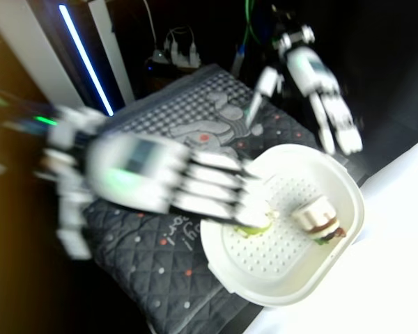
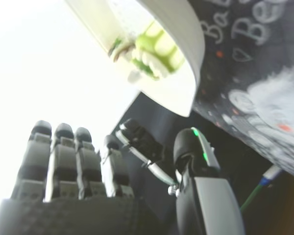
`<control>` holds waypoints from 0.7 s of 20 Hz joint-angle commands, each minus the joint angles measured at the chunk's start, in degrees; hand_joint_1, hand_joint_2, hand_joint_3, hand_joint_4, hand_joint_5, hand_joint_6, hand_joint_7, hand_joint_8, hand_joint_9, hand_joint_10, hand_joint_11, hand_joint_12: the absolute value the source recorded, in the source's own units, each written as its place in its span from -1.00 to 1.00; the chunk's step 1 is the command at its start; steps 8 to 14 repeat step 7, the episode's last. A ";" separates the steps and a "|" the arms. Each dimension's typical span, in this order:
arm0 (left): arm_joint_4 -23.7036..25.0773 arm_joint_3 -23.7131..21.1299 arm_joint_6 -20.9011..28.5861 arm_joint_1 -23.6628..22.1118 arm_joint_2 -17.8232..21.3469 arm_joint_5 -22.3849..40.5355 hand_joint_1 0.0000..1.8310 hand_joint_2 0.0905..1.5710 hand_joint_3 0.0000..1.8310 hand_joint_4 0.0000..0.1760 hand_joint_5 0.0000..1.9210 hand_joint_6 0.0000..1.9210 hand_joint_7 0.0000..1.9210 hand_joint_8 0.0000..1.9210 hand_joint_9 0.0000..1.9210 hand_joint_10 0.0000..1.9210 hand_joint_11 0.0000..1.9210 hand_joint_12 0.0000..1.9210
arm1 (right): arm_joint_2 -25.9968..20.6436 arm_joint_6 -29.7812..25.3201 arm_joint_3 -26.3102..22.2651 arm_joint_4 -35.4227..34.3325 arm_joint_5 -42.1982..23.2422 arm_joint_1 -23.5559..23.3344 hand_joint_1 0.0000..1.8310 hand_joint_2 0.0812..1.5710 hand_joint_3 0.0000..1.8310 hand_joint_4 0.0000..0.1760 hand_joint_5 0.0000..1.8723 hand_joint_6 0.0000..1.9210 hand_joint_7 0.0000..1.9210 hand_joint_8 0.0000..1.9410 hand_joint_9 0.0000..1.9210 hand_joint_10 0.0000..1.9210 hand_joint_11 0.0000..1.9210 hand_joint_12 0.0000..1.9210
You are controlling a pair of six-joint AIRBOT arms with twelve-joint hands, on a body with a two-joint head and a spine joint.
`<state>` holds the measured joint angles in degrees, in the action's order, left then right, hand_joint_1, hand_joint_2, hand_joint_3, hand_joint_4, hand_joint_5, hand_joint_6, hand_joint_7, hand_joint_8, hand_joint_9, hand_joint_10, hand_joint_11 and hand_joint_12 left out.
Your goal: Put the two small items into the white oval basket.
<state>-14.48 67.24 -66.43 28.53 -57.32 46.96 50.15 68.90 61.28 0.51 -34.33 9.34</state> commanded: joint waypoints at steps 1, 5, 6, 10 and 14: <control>1.04 -0.57 0.37 0.37 1.14 12.31 -0.50 0.27 -0.96 0.84 -1.00 -1.00 -1.00 -1.00 -1.00 -1.00 -1.00 -1.00 | -1.27 0.06 -1.07 0.86 -8.78 -0.55 -0.53 0.42 -1.00 1.00 -1.00 -1.00 -1.00 -1.00 -1.00 -1.00 -0.99 -0.97; 1.59 -6.92 5.68 10.15 7.52 28.70 -0.32 0.32 -0.97 0.79 -1.00 -1.00 -1.00 -1.00 -1.00 -1.00 -1.00 -1.00 | -8.45 0.03 -8.34 4.37 -11.64 0.57 -0.51 0.38 -1.00 1.00 -1.00 -1.00 -1.00 -1.00 -1.00 -1.00 -1.00 -1.00; 1.59 -7.48 5.80 10.98 7.99 29.98 -0.32 0.32 -0.97 0.79 -1.00 -1.00 -1.00 -1.00 -1.00 -1.00 -1.00 -1.00 | -8.82 -0.01 -8.64 4.37 -12.20 1.15 -0.51 0.38 -1.00 1.00 -1.00 -1.00 -1.00 -1.00 -1.00 -1.00 -1.00 -1.00; 1.59 -8.88 5.94 13.39 9.07 33.53 -0.30 0.34 -0.97 0.96 -1.00 -1.00 -1.00 -1.00 -1.00 -1.00 -1.00 -1.00 | -10.67 -3.27 -9.42 4.34 -17.36 6.01 -0.53 0.36 -1.00 1.00 -1.00 -1.00 -1.00 -1.00 -1.00 -1.00 -0.93 -0.97; 1.59 -8.88 5.94 13.39 9.07 33.53 -0.30 0.34 -0.97 0.96 -1.00 -1.00 -1.00 -1.00 -1.00 -1.00 -1.00 -1.00 | -10.67 -3.27 -9.42 4.34 -17.36 6.01 -0.53 0.36 -1.00 1.00 -1.00 -1.00 -1.00 -1.00 -1.00 -1.00 -0.93 -0.97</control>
